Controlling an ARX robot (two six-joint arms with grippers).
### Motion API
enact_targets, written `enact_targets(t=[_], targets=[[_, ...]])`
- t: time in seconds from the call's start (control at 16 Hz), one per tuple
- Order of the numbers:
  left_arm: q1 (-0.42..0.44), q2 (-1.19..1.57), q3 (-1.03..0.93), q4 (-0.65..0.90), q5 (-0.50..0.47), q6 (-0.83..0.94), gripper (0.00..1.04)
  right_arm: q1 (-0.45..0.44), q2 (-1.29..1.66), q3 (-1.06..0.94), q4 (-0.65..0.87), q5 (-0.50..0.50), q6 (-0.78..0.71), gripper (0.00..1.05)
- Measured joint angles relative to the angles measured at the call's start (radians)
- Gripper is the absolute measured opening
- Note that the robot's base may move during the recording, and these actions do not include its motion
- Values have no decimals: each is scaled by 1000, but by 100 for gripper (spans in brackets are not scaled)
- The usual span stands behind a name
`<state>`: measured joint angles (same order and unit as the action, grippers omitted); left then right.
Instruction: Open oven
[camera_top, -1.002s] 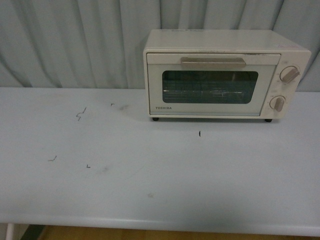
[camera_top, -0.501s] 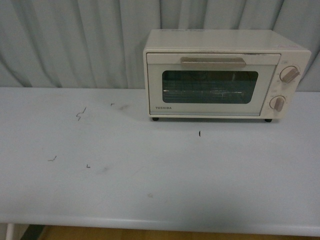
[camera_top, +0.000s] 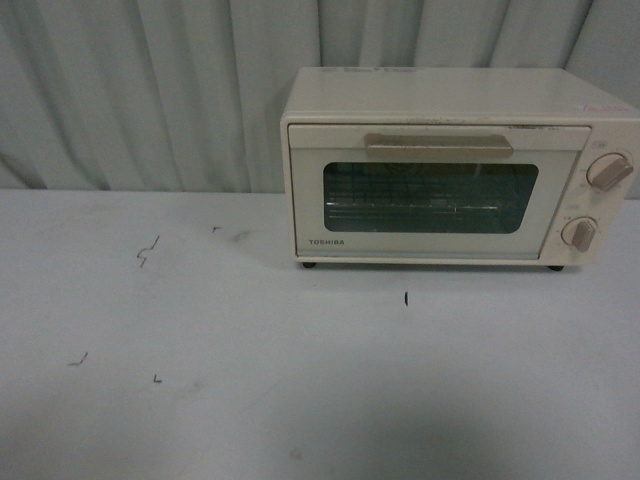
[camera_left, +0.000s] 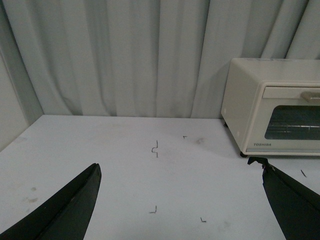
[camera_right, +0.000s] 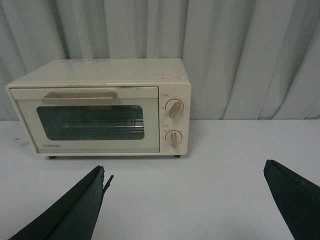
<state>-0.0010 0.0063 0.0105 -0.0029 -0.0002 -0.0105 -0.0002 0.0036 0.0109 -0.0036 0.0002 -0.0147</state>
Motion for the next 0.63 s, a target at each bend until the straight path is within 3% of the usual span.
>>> enact_targets(t=[0.63], targets=[[0, 0, 0, -1, 0, 0, 98, 0, 0, 0, 0, 0, 0, 98]])
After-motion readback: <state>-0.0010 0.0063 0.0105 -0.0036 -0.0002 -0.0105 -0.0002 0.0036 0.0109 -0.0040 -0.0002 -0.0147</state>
